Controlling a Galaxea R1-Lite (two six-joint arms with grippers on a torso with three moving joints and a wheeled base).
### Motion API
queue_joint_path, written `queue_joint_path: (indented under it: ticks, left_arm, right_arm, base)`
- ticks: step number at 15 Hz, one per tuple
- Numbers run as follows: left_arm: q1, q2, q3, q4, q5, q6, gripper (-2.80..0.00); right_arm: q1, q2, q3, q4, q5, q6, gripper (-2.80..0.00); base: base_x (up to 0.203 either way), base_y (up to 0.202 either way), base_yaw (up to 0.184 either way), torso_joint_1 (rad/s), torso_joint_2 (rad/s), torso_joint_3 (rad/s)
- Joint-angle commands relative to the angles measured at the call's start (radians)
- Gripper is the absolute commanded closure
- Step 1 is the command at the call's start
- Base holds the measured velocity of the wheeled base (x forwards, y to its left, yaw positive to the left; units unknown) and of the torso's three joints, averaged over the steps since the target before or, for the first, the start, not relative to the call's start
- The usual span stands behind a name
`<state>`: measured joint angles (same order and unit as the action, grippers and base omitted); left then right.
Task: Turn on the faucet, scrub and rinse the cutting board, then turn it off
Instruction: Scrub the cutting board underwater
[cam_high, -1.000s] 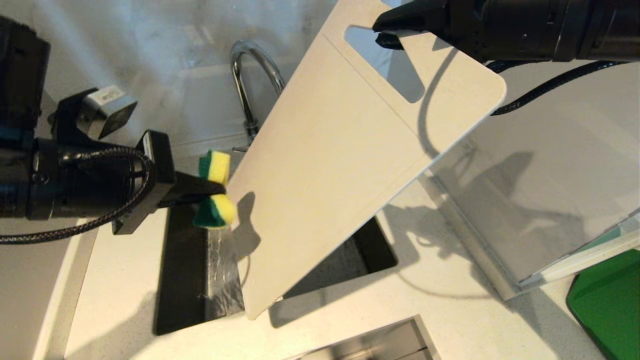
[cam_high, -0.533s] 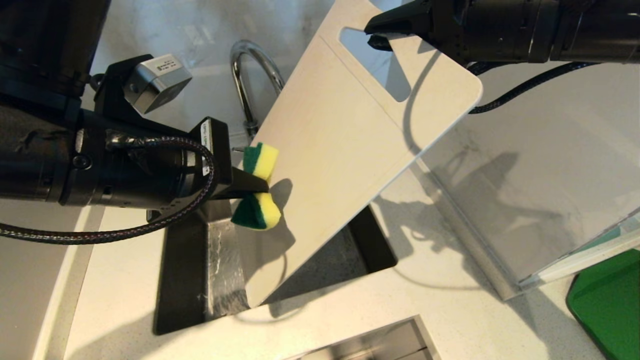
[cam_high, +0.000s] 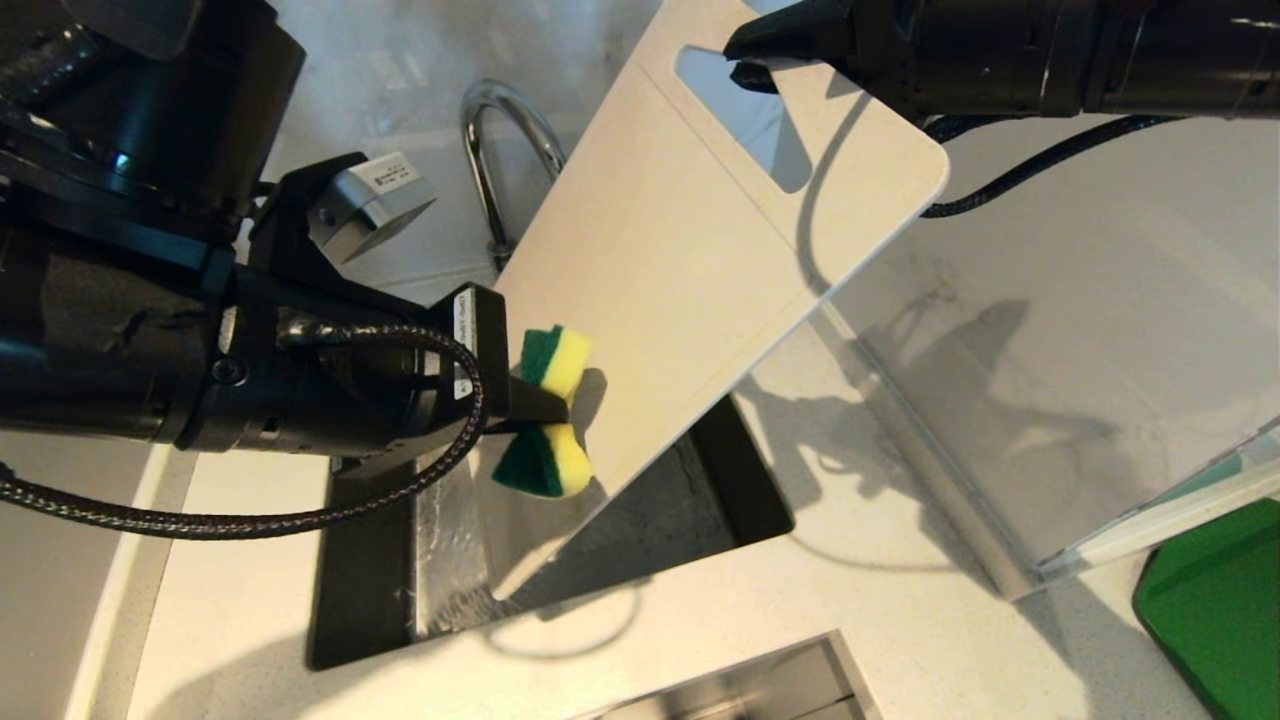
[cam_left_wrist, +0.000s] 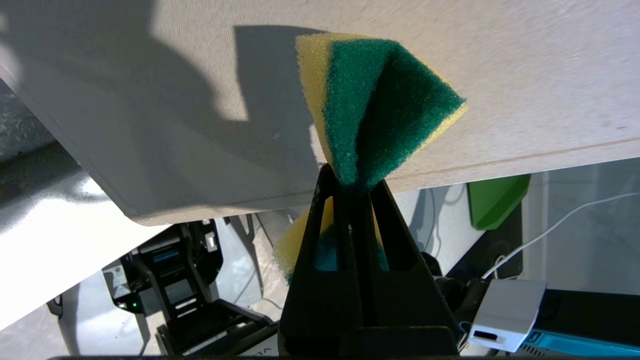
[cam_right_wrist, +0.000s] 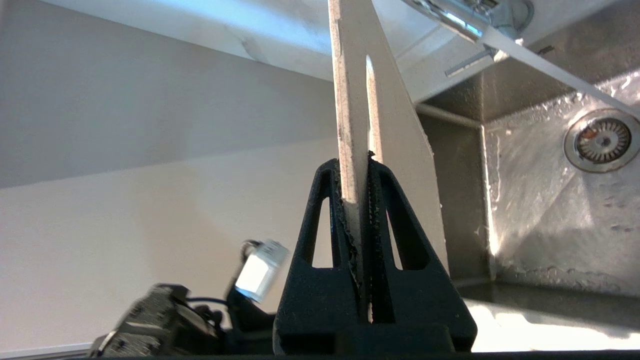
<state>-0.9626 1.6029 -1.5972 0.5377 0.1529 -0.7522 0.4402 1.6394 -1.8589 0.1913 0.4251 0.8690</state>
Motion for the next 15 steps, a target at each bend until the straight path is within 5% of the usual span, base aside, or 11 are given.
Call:
queue_joint_path:
  ticks: [1,15]
  left_arm:
    - [-0.004,0.025,0.006,0.002,0.004,-0.006,0.00]
    - [0.012,0.031,0.164,-0.029,0.026,-0.010,0.00]
  right_arm:
    - [0.001,0.002,-0.009,0.000,0.003,0.005,0.00]
    - [0.002,-0.018,-0.023,0.000,0.004,0.038,0.00]
  base:
    - [0.000,0.000,0.000,0.000,0.00,0.000]
    - [0.000,0.000,0.000,0.000,0.00,0.000]
